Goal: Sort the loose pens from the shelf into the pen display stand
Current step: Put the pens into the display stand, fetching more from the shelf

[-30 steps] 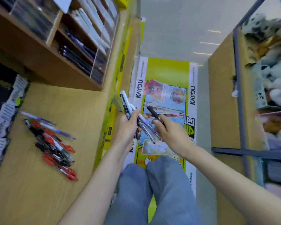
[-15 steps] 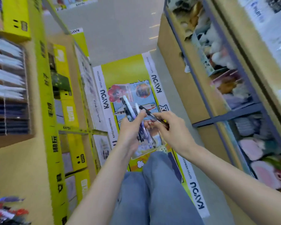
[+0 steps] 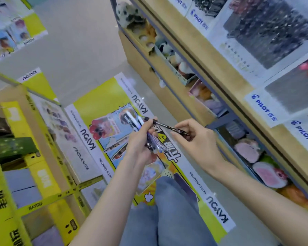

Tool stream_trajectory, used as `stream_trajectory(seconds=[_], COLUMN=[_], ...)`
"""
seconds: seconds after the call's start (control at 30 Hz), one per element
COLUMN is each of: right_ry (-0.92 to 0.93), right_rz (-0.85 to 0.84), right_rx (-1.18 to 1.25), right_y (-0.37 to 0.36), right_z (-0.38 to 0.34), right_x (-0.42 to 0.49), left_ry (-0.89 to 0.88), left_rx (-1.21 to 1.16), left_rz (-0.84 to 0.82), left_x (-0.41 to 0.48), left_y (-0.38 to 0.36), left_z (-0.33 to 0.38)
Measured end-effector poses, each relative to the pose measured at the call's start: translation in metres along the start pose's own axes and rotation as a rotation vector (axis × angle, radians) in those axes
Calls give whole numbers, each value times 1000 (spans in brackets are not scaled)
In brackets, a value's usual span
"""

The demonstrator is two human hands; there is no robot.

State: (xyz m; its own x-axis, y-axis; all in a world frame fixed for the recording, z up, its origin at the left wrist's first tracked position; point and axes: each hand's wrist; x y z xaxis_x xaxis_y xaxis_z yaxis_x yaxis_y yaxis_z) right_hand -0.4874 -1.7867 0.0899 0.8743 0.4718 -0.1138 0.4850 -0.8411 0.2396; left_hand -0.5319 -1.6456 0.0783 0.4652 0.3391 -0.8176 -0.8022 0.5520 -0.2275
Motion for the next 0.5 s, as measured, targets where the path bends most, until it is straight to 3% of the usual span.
stream_trajectory(seconds=[0.17, 0.37, 0.5], right_ry=[74, 74, 21], right_rz=[129, 192, 344], right_rx=[39, -55, -10], right_y=[36, 65, 73], right_z=[3, 10, 0], right_x=[11, 11, 13], left_ry=[-1, 76, 96], left_rx=[118, 299, 492], left_rz=[-129, -233, -280], left_x=[15, 27, 30], left_y=[-42, -86, -107], left_z=[3, 4, 9])
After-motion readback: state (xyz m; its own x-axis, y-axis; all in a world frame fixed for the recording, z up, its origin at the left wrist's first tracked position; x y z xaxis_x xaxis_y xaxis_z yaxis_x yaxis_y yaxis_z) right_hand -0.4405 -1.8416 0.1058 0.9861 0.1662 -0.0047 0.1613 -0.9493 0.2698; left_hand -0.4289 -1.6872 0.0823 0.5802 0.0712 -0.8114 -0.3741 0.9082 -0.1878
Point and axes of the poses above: each hand's wrist, its own x-axis towards the middle knuckle, its own y-axis out of the back of the hand, z = x × y, and after that the axes turned 13 degrees about x, right-handed
